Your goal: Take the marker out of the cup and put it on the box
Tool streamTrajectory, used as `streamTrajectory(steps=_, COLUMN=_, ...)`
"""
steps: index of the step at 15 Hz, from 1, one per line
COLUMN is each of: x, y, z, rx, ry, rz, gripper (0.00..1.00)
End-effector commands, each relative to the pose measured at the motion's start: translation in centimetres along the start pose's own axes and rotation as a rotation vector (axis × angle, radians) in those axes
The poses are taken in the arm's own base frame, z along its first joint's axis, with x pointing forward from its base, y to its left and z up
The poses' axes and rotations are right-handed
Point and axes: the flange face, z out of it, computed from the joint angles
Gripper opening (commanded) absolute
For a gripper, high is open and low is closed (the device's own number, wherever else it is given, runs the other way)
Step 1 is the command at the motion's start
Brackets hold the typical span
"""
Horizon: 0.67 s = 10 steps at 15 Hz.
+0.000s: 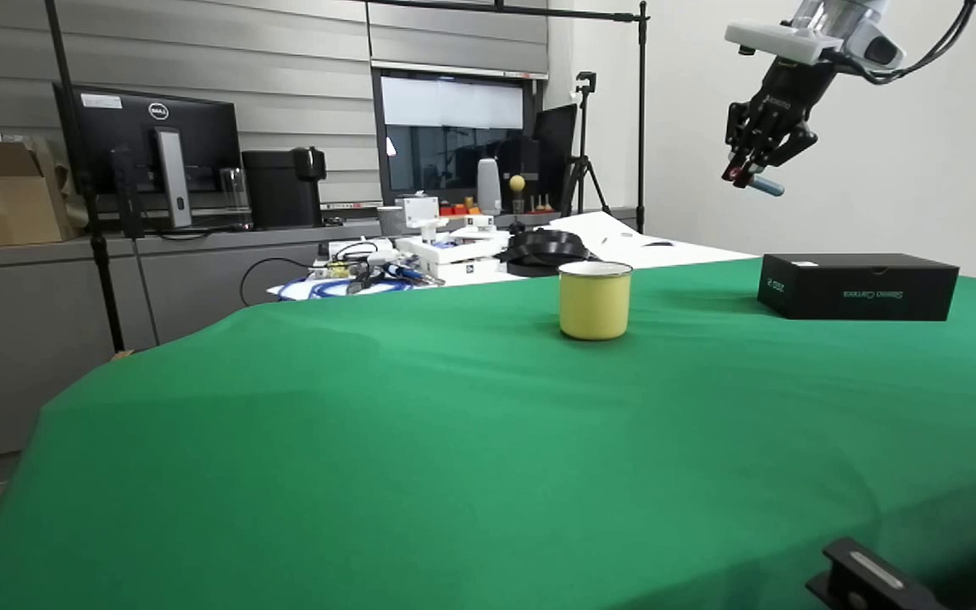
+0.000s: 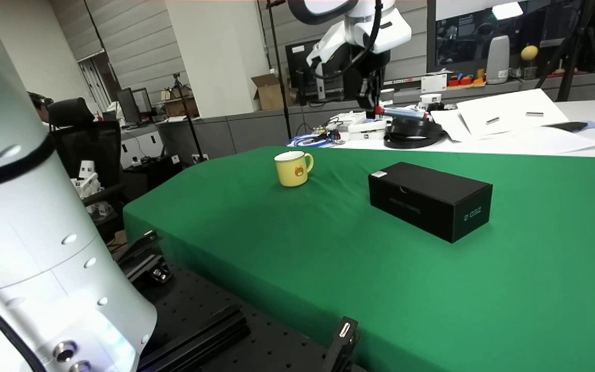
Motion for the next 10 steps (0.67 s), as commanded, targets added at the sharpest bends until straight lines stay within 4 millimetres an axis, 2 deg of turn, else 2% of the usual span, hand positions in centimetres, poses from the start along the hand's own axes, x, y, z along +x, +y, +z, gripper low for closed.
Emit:
streamTrajectory(steps=1, x=0.18, y=0.25, z=-0.05, rx=-0.004, ry=0.0, rz=0.003, gripper=0.05)
streamTrajectory(steps=2, x=0.27, y=0.4, z=-0.02, rx=-0.006, ry=0.0, rz=0.004, gripper=0.21)
streamTrajectory(steps=10, x=0.15, y=0.48, z=0.3, rx=-0.012, ry=-0.002, rz=0.002, gripper=0.21)
